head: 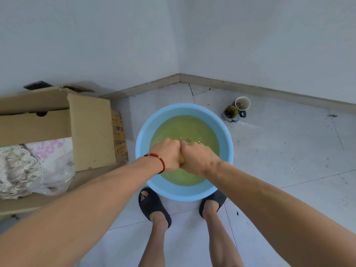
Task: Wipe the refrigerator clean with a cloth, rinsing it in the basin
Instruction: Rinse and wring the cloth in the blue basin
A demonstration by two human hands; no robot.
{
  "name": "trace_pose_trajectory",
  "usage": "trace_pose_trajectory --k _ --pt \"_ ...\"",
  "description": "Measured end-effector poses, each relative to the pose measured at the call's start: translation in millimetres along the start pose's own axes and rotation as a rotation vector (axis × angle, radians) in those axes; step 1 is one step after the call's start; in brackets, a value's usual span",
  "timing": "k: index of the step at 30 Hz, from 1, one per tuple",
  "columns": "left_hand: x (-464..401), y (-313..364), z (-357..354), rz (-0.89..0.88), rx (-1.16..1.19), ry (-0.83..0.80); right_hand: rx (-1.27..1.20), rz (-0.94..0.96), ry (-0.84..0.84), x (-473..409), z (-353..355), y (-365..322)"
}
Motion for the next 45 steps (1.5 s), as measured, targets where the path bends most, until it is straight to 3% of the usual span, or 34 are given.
trace_pose_trajectory --k 9,21,25,31,35,40,45 --pt "15 -7 -6 0.157 0.461 -0.096 0.319 0.226 0.13 12 24 -26" --pt "64 19 33 0.146 0.55 -0.187 0.348 0.24 0.18 51 65 -45" --pt "97 30 70 0.022 0.516 -0.127 0.053 0.095 0.137 76 96 -46" --pt "151 60 134 -0.142 0.764 -0.083 -0.412 -0.109 0.028 145 147 -32" --pt "189 86 197 -0.305 0.688 0.129 -0.798 -0.134 0.042 219 188 -52" --pt "243 125 254 -0.539 0.735 0.179 -1.177 -0.166 0.357 315 215 -82" --pt "290 171 274 -0.775 0.8 0.07 -1.235 -0.23 0.959 396 214 -103"
Point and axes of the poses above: each hand's wrist, its own x-axis away from the middle knuckle, its own z-axis out of the back of the hand, y = z × x, the point moved 10 cm from there along -x, towards the middle knuckle, and after that the axes turned 3 degrees about -x, right-handed, at the moved point
